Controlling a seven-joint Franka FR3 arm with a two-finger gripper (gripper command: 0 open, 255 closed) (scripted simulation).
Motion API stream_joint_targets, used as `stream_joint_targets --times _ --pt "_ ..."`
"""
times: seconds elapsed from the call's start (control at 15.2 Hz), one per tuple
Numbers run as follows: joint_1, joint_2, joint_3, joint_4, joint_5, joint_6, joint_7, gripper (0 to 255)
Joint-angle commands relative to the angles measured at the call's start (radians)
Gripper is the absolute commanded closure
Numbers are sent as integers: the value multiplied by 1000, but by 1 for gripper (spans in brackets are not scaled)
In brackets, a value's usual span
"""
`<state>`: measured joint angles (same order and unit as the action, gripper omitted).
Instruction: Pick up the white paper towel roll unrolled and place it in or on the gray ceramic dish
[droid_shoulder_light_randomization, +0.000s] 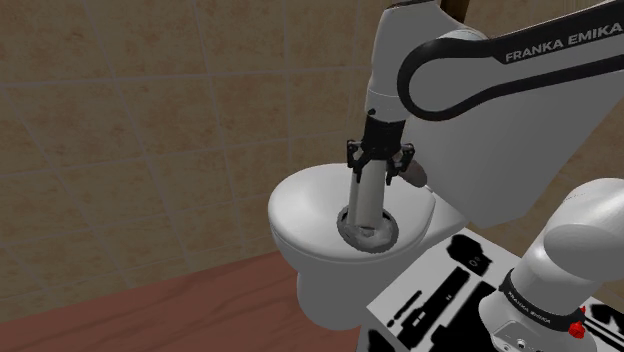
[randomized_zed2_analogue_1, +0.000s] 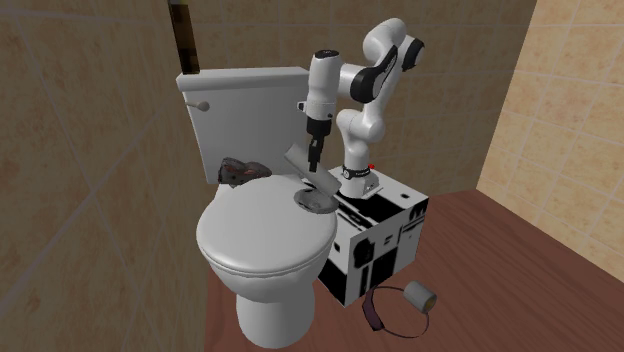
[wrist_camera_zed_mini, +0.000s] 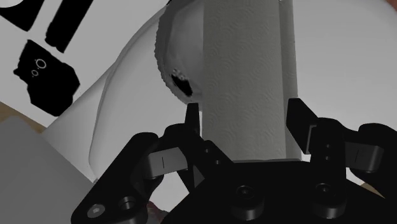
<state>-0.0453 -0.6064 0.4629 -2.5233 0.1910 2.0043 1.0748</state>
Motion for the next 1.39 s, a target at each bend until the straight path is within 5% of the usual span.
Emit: stream_joint_targets --times 0.0,0.73,1.25,1.32 --pt "2 3 5 -25 4 27 0 255" --pt "-1 70 48 -128 16 197 16 255" --pt "-1 74 51 -133 16 206 17 255" --pt "-1 74 51 -133 16 206 17 0"
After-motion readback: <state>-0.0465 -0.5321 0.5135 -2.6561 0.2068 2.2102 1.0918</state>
